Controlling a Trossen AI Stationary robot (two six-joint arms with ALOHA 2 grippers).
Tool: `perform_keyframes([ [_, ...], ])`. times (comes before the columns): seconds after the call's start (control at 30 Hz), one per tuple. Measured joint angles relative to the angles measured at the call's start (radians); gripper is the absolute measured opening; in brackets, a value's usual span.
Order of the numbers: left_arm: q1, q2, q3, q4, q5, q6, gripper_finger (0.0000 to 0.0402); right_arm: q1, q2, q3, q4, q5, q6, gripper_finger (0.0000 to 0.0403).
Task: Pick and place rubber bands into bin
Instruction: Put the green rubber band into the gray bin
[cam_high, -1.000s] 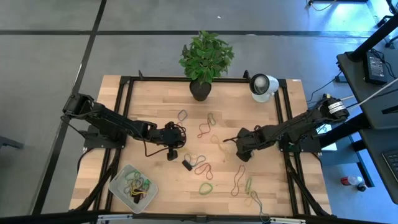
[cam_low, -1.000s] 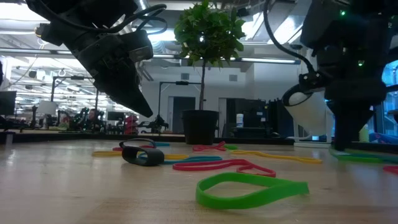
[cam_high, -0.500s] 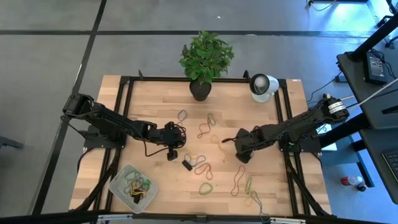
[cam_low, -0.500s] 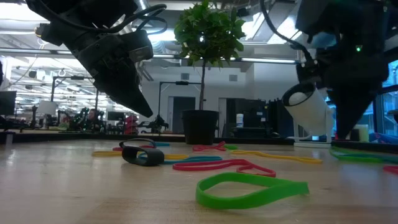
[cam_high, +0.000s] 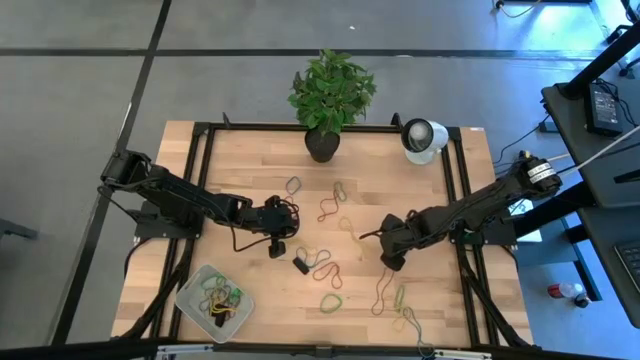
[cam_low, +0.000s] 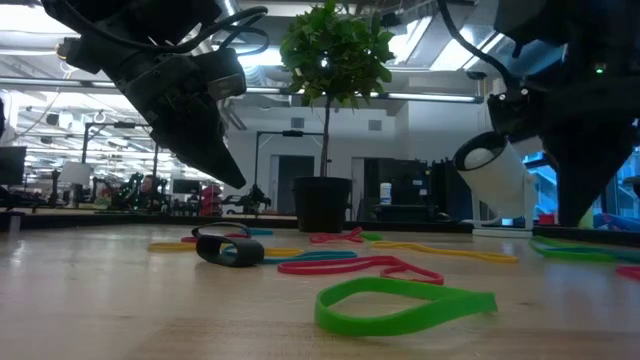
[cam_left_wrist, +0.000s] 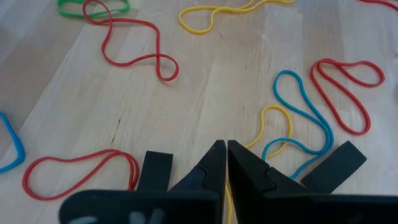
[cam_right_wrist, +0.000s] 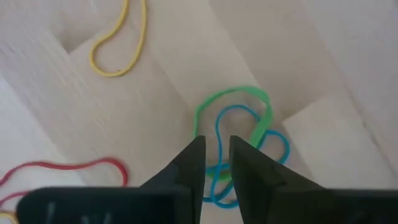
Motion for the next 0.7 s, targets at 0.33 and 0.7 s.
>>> perform_keyframes([
  [0.33, 0.0, 0.0, 0.0, 0.0, 0.0, -0.001, 0.0009, 0.0, 0.0, -0.091, 0.115, 0.035, -0.025, 0.0073],
  [0.7, 0.0, 0.0, 0.0, 0.0, 0.0, -0.002, 0.0008, 0.0, -0.006, -0.184, 0.206, 0.067, -0.023, 0.0043],
])
